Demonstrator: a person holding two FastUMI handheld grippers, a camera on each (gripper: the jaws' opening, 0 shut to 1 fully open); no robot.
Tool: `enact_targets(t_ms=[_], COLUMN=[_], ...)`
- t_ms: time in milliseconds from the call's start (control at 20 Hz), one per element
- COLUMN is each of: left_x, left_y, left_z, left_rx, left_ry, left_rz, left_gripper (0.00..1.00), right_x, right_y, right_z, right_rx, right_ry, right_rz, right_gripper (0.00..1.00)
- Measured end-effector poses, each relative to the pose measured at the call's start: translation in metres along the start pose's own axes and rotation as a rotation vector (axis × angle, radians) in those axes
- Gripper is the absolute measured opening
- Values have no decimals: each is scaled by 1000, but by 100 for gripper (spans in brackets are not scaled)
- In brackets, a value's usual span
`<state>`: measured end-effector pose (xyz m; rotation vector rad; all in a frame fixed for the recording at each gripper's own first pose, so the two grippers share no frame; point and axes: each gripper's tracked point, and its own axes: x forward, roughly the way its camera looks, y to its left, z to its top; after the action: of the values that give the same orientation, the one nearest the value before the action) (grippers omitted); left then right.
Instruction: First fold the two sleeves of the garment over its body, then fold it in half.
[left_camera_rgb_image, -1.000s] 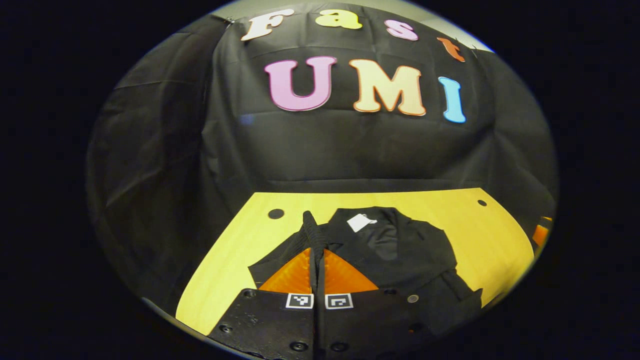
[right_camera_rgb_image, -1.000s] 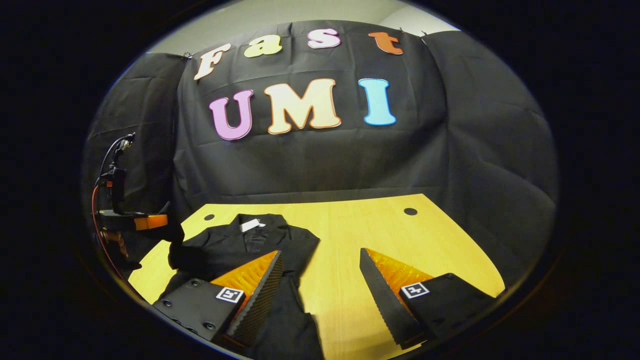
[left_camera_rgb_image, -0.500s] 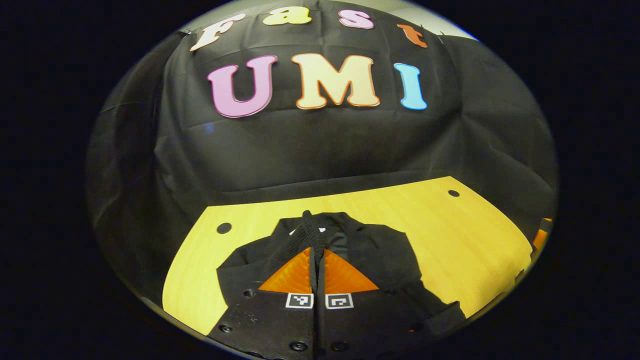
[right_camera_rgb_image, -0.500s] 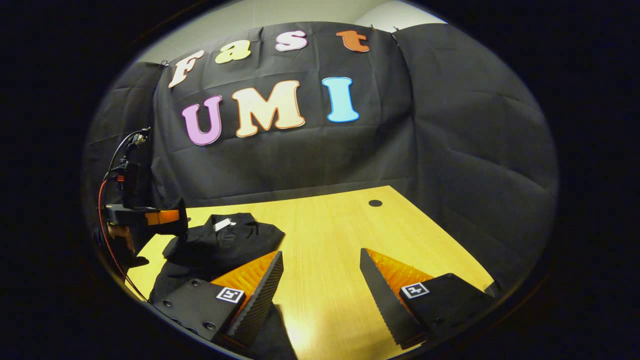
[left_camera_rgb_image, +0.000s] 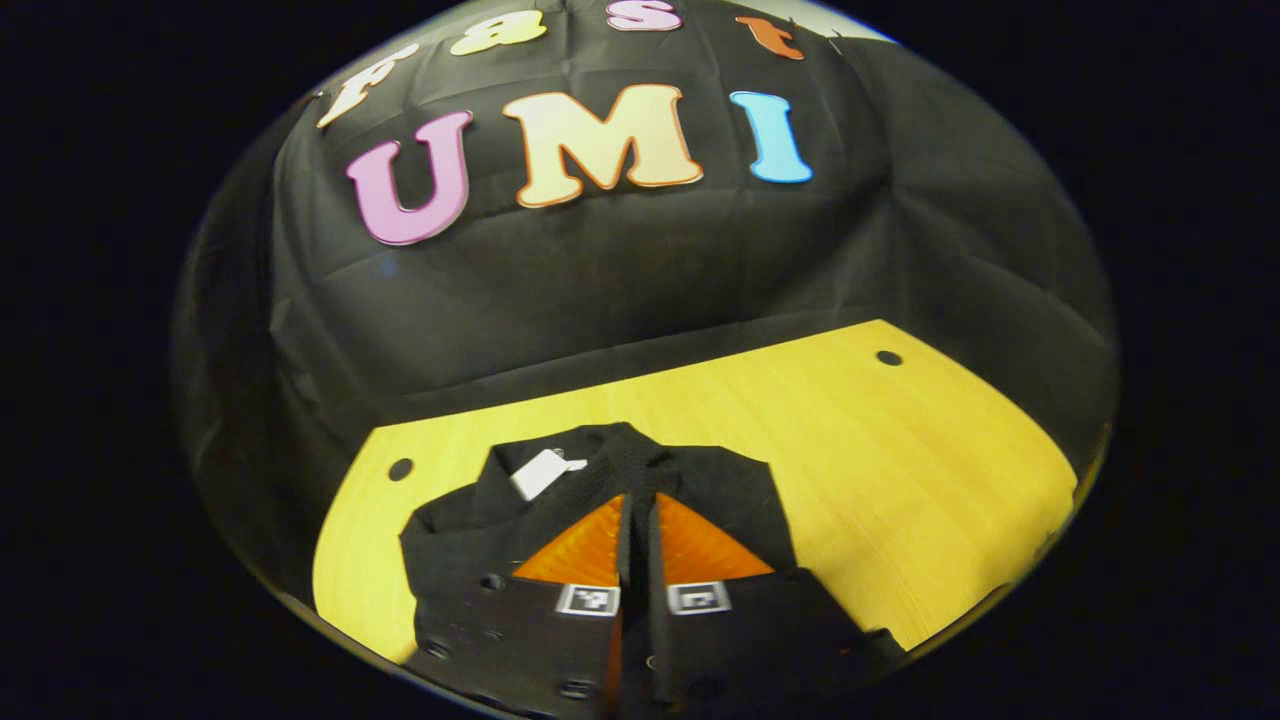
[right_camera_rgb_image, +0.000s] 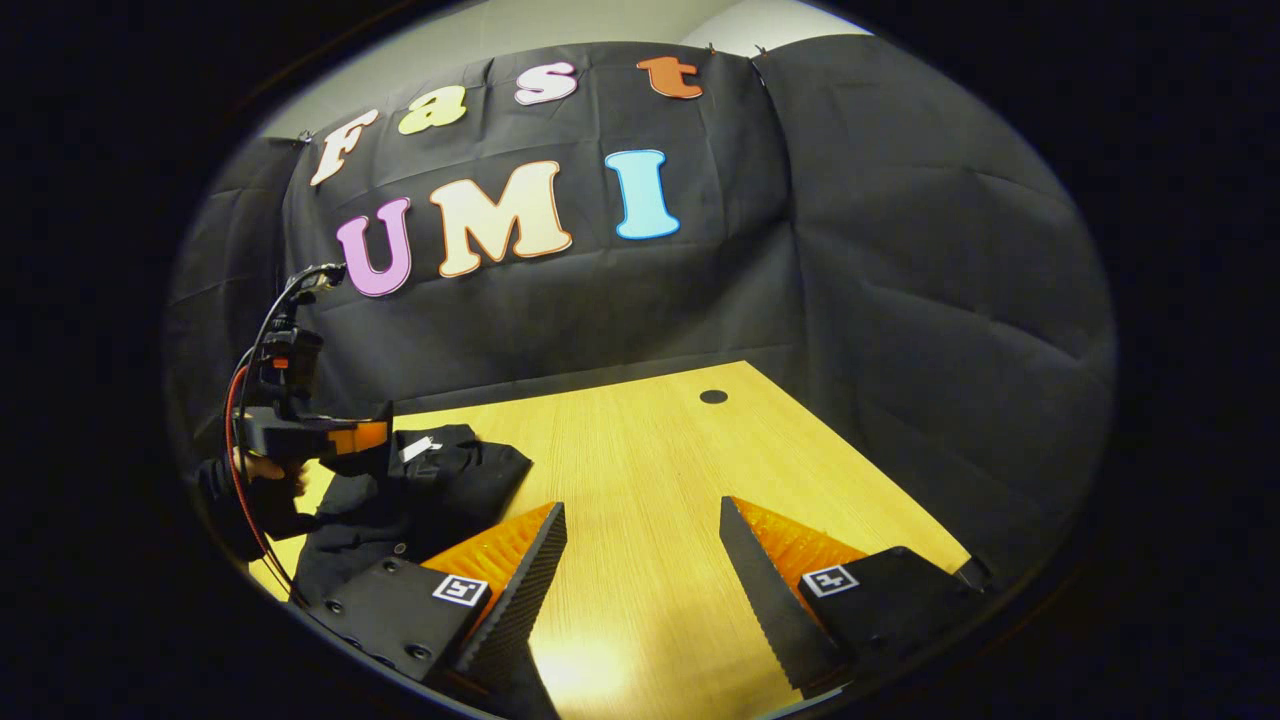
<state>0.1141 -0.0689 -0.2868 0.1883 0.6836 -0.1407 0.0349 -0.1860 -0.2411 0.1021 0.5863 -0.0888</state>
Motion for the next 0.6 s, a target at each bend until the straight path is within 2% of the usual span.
enact_targets(t_ms=[150, 300, 600], left_x=[-28, -68, -142], left_y=[15, 43, 96], left_z=[19, 3, -72], left_rx=[-70, -87, -75], left_ry=[-91, -90, -7], left_rz=[57, 122, 191], left_gripper=[94, 95, 95], right_x=[5, 3, -14], right_y=[6, 25, 68], right_z=[0, -13, -40], right_rx=[-6, -18, -75], right_ry=[1, 31, 54], right_rz=[68, 155, 219], right_gripper=[98, 98, 98])
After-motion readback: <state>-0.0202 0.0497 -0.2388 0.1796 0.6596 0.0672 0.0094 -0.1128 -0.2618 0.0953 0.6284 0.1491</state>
